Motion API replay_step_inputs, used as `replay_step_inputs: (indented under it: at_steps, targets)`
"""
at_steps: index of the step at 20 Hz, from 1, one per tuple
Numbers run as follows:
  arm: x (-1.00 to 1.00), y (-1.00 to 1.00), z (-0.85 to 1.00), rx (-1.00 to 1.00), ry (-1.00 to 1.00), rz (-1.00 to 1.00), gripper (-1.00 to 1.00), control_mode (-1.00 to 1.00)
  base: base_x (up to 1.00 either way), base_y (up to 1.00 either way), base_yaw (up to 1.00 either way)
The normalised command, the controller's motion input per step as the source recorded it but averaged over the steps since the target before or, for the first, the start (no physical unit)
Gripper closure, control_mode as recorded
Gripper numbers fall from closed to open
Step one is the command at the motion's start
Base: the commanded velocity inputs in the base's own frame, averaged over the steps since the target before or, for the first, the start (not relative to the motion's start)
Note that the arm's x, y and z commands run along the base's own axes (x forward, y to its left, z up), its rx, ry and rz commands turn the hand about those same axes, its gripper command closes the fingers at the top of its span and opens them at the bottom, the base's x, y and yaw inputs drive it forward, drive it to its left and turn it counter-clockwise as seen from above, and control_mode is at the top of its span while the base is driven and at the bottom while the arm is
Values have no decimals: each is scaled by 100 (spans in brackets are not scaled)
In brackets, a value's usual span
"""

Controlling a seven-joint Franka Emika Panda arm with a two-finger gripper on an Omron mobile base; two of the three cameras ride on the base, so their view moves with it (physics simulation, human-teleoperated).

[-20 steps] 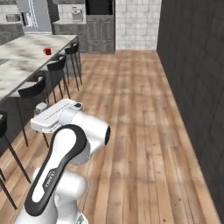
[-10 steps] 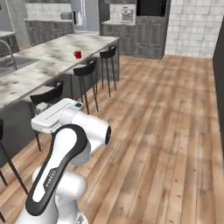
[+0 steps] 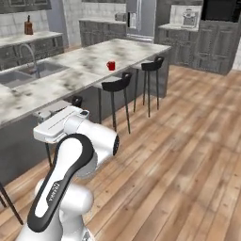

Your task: Pick up the marshmallow and place it in the cup of hot chocolate on the dining counter.

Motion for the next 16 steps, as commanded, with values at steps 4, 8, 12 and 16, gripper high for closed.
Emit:
replay_step_inputs:
  at_steps: [4,8,12,16]
  targets:
    - [0,0,0,0,0,0,100,100,100,-66,45]
    - [0,0,0,0,0,0,100,100,100,-65,46]
    - [0,0,0,0,0,0,100,100,100,-58,49]
    - [0,0,0,0,0,0,100,100,100,-61,48]
